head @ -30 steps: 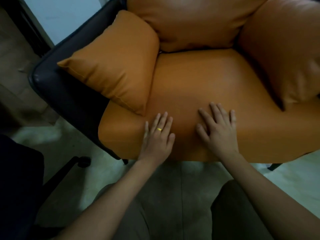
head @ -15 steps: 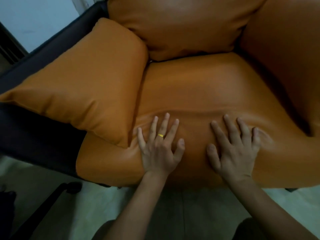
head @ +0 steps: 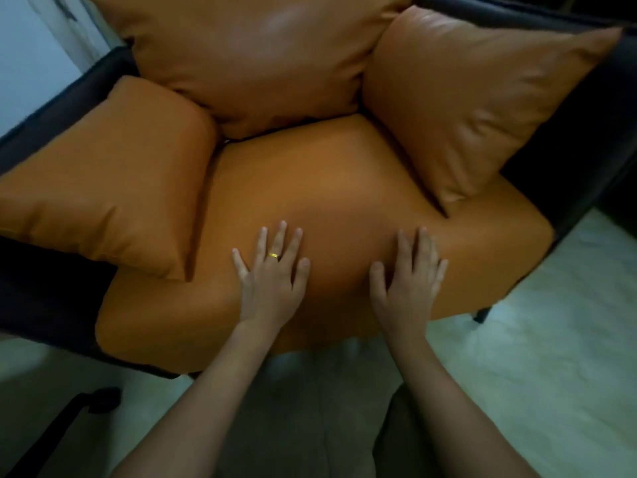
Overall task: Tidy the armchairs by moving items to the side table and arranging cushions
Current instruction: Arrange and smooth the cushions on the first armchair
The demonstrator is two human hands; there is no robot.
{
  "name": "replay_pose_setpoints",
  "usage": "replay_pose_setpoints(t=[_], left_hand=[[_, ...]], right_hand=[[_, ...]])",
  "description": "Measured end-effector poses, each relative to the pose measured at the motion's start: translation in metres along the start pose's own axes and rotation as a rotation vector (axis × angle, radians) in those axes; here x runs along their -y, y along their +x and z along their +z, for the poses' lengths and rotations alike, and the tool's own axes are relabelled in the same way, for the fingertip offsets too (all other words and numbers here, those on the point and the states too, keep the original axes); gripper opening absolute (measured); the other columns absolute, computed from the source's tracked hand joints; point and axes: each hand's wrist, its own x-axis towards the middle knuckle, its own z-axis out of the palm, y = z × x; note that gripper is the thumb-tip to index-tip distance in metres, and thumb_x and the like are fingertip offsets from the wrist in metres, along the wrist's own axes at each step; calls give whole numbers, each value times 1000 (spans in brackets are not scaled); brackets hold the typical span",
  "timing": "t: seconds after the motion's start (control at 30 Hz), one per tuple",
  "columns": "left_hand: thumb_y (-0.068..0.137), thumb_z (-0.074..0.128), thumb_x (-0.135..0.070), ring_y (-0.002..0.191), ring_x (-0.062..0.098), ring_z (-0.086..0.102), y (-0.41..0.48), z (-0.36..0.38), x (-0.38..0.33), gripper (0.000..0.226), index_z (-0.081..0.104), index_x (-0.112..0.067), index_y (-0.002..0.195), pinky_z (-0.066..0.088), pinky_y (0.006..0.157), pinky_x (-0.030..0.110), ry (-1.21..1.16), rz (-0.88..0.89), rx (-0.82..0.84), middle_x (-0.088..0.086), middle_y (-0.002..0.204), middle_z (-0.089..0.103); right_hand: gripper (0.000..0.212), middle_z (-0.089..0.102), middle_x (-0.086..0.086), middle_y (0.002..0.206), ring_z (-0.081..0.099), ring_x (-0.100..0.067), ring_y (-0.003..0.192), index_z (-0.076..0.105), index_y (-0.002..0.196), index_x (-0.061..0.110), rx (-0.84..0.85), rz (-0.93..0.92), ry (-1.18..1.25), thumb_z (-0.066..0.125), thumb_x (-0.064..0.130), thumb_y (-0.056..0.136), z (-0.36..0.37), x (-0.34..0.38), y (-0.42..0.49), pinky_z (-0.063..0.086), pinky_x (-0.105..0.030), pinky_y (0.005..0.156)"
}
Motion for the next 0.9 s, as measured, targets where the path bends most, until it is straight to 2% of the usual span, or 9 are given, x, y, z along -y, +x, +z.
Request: replay_pose_setpoints(t=[0.13, 0.27, 0.37, 0.43, 0.63, 0.77, 0.9], left_hand=[[101, 19, -58, 155, 27, 14, 11, 10, -26, 60, 23, -38, 157, 10, 114, 72, 32, 54, -30, -6, 167, 20], [99, 14, -65, 154, 31, 17, 20, 15, -45, 64, 22, -40, 157, 14, 115, 71, 76, 103, -21, -2, 167, 21], [97, 14, -71, 153, 35, 17, 26, 18, -58, 67, 20, -42, 157, 15, 116, 70, 97, 97, -26, 1, 167, 20], [96, 17, -73, 152, 36, 20, 29, 20, -64, 69, 23, -41, 157, 16, 115, 70, 110, 92, -45, 2, 166, 23], [92, 35, -69, 149, 35, 29, 34, 32, -61, 68, 43, -36, 150, 19, 114, 65, 84, 120, -204, 3, 162, 34], [91, 35, -68, 148, 35, 31, 47, 49, -61, 66, 48, -34, 146, 19, 112, 64, 70, 145, -304, 4, 161, 37], [93, 31, -69, 148, 35, 31, 44, 48, -63, 67, 48, -33, 147, 18, 112, 64, 86, 137, -309, 5, 161, 37]], right_hand=[[69, 12, -13, 167, 7, -29, 155, 26, 158, 16, -56, 162, 39, 47, 42, 98, -16, -28, 18, 10, -56, 123], [75, 7, -7, 169, -3, -24, 156, 19, 160, 19, -34, 198, 23, 37, 55, 97, -25, -41, 47, 2, -53, 125], [72, 14, -4, 168, -2, -23, 156, 23, 159, 27, -50, 169, -10, 32, 61, 96, -24, -51, 63, -3, -55, 124], [72, 18, -2, 168, -1, -25, 156, 29, 157, 29, -75, 171, -38, 31, 65, 95, -20, -59, 71, -3, -61, 121], [79, 26, -1, 164, 3, -33, 155, 38, 153, 27, -208, 181, -103, 34, 72, 88, -3, -67, 83, -2, -73, 114], [81, 35, -6, 159, 12, -37, 153, 44, 148, 21, -317, 196, -115, 23, 73, 89, 17, -71, 94, 0, -74, 113], [78, 32, -5, 161, 10, -36, 153, 41, 150, 23, -257, 188, -112, 26, 69, 88, 9, -70, 92, -1, -74, 113]])
